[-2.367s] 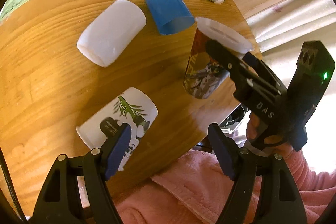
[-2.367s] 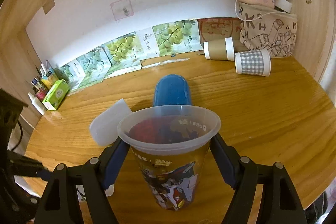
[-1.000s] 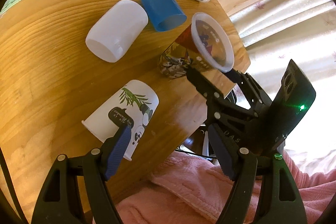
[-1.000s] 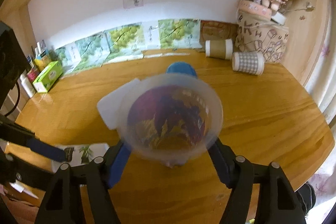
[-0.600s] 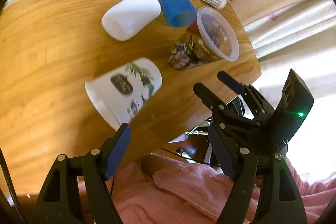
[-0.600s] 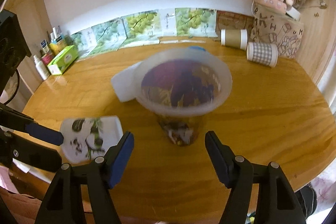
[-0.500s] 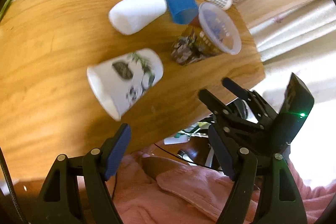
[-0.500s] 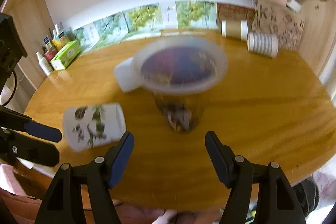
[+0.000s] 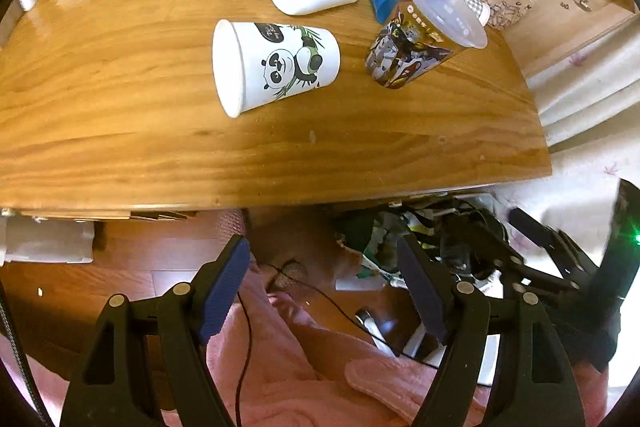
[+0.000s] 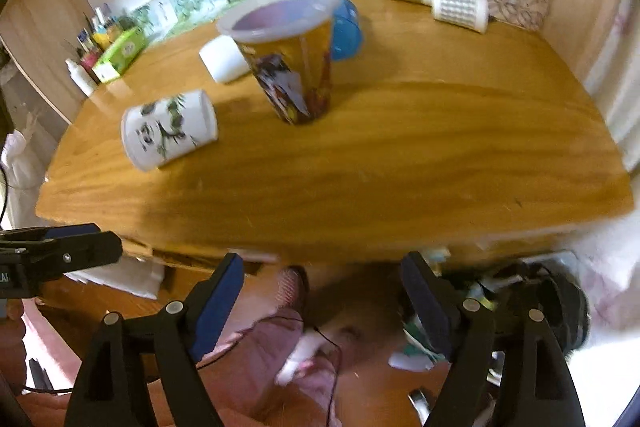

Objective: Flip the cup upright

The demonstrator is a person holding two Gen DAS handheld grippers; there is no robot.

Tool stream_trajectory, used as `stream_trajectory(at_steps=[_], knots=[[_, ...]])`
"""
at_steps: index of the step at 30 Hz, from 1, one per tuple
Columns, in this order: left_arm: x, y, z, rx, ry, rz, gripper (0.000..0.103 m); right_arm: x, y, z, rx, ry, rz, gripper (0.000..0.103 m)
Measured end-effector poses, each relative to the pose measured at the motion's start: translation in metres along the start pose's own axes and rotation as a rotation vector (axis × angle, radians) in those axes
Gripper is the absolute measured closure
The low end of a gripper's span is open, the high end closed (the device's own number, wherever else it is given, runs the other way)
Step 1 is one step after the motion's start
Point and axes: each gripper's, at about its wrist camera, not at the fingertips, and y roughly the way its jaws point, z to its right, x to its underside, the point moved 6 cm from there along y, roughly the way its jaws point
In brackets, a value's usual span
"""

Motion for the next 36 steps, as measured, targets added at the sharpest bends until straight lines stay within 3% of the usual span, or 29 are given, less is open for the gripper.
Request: stream_trajectory(at_steps=[6,11,19,25,33,36], knots=[[0.005,-0.029,0.011,-0.051,0.006,0.112,0.024,0.011,-0.034,0.014,-0.001,0.044,0.001,0.02],[0.002,-0.059,0.025,-0.044,0.013,0.205,0.024,0.01,-0.064,0.02,-0.003,0.09,0.032,0.02],[-0.006,-0.115,0.052,-0.124,0.051,0.43,0.02,-0.003,-0.12,0.016,-0.041,0.062,0.138,0.02],[-0.013,-0.139,0.067,-0.149,0.056,0.556,0.017,-0.012,-0.155,0.009,-0.066,0.002,0.22,0.019],[-0.01,-0.173,0.073,-0.227,0.06,0.741,0.013,-0.023,-0.179,0.016,-0.068,0.037,0.354,0.017],[-0.006,-0.181,0.074,-0.251,0.058,0.785,0.007,-0.028,-0.185,0.017,-0.083,0.054,0.405,0.015]])
